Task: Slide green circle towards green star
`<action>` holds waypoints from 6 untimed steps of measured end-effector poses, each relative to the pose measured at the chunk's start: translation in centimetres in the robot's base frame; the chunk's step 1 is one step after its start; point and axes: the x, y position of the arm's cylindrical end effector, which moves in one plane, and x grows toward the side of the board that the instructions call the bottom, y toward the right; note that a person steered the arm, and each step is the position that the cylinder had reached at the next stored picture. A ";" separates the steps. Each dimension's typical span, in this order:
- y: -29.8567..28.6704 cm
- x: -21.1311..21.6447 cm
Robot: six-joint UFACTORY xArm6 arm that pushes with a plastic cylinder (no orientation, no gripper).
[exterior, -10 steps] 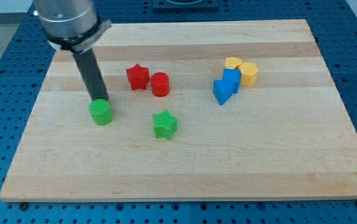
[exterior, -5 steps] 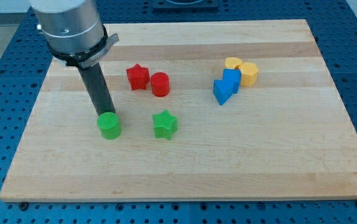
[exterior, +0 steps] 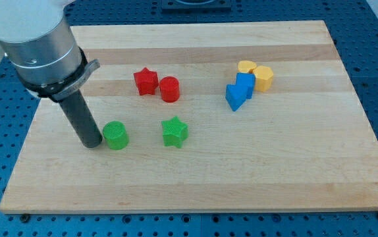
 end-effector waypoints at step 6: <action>6.2 -2.7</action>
